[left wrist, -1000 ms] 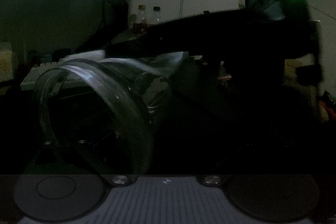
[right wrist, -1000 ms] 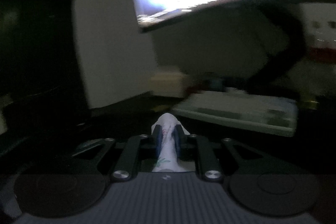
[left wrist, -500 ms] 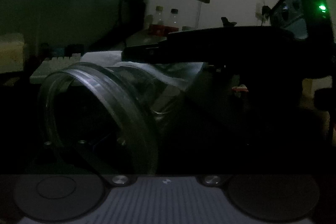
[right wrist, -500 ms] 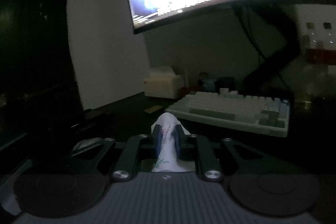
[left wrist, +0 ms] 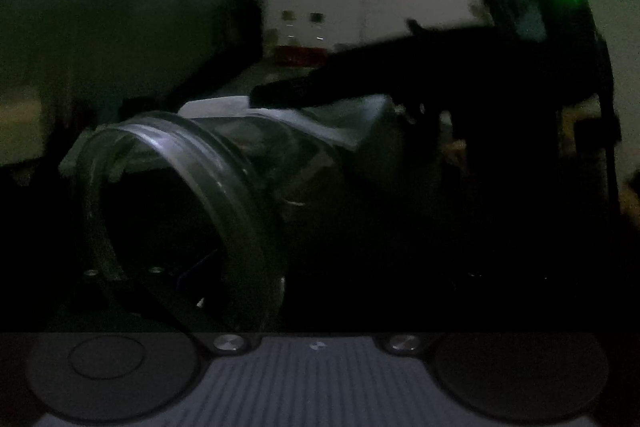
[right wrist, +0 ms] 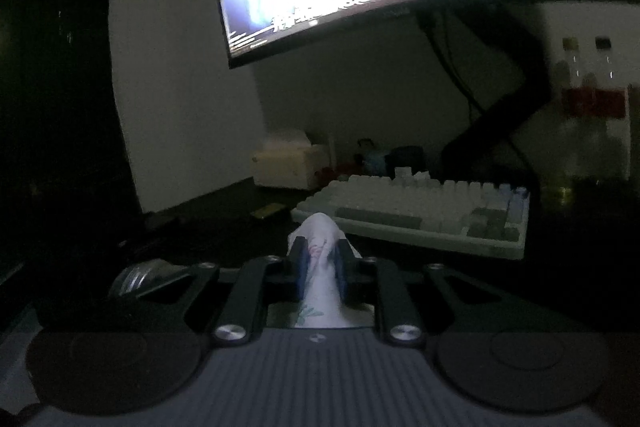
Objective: Clean container
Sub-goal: 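Pull the tissue out of the jar with the right gripper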
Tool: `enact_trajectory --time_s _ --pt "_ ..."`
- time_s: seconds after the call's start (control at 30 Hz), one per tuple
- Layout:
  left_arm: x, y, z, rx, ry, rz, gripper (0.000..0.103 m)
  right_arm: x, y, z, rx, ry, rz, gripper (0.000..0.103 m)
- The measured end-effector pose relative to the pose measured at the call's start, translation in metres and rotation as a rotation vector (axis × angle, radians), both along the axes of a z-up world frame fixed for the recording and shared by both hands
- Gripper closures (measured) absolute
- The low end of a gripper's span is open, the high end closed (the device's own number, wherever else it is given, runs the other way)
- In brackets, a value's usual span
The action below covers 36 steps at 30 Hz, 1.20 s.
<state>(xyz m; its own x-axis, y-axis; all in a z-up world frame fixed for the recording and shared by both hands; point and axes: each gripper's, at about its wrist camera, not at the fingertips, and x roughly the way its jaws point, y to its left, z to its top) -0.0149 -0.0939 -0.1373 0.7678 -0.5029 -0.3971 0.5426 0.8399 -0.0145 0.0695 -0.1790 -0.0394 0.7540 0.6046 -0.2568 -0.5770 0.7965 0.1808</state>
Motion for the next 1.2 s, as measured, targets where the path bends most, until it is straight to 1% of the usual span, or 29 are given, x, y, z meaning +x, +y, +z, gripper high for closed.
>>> enact_trajectory --time_s 0.03,0.13,0.17,0.2,0.27,0.33,0.4,0.43,0.47,0.57,0.6,0.73,0.8,0.87,0.9,0.93,0.97,1.03,1.1,1.2 --pt "-0.001 -0.001 -0.001 0.019 -0.009 -0.006 0.000 -0.003 0.002 0.001 0.015 0.003 0.048 0.084" --pt "0.002 0.001 0.000 0.003 0.002 0.003 0.000 -0.014 0.013 0.005 0.021 -0.007 0.142 0.083" --pt "0.004 0.002 0.001 -0.002 0.008 0.010 0.000 -0.016 0.015 0.006 0.013 -0.013 0.146 0.083" --pt "0.006 0.003 0.001 0.002 0.010 0.017 0.000 -0.018 0.017 0.007 0.002 -0.019 0.146 0.084" --pt "0.007 0.006 0.001 0.007 0.010 0.036 0.000 -0.013 0.013 0.005 -0.008 -0.012 0.098 0.084" --pt "0.009 0.009 0.001 0.006 0.011 0.064 0.000 -0.004 0.007 0.001 -0.029 0.001 0.009 0.084" --pt "0.013 0.012 0.001 0.006 0.011 0.102 0.000 0.003 0.000 -0.002 -0.009 0.037 -0.041 0.083" --pt "0.015 0.015 0.001 0.006 0.012 0.120 0.001 0.004 -0.001 -0.003 0.004 0.050 -0.032 0.083" --pt "0.017 0.018 0.001 -0.007 0.015 0.115 0.001 0.002 0.003 -0.003 0.009 0.043 -0.005 0.083" --pt "0.022 0.024 0.002 -0.043 0.026 0.102 0.001 -0.007 0.016 -0.002 0.022 0.008 0.070 0.083" --pt "0.023 0.025 0.002 -0.049 0.028 0.099 0.001 -0.008 0.020 -0.003 0.025 -0.005 0.075 0.083" --pt "0.022 0.023 0.001 -0.029 0.013 0.097 0.001 -0.008 0.025 -0.007 0.010 -0.047 0.077 0.083" --pt "0.020 0.025 0.002 -0.031 0.006 0.094 0.001 -0.004 0.020 -0.008 0.036 -0.028 0.081 0.083" --pt "0.020 0.026 0.002 -0.037 0.007 0.099 0.001 0.001 0.012 -0.009 0.051 -0.025 0.035 0.085" --pt "0.019 0.026 0.003 -0.040 0.008 0.106 0.001 0.004 0.009 -0.011 0.048 -0.027 -0.015 0.085" --pt "0.019 0.025 0.003 -0.041 0.008 0.120 0.001 0.007 0.006 -0.012 0.045 -0.026 -0.067 0.085" --pt "0.017 0.026 0.003 -0.041 0.007 0.128 0.001 0.007 0.006 -0.012 0.048 -0.022 -0.070 0.082" --pt "0.015 0.022 0.003 -0.038 0.005 0.136 0.001 0.007 0.006 -0.012 0.057 -0.016 -0.055 0.082" --pt "0.013 0.020 0.007 -0.047 0.015 0.120 0.001 0.003 0.012 -0.011 0.048 -0.028 0.007 0.081" --pt "0.006 0.017 0.015 -0.059 0.030 0.079 0.001 0.001 0.017 -0.012 0.054 -0.033 0.037 0.081"
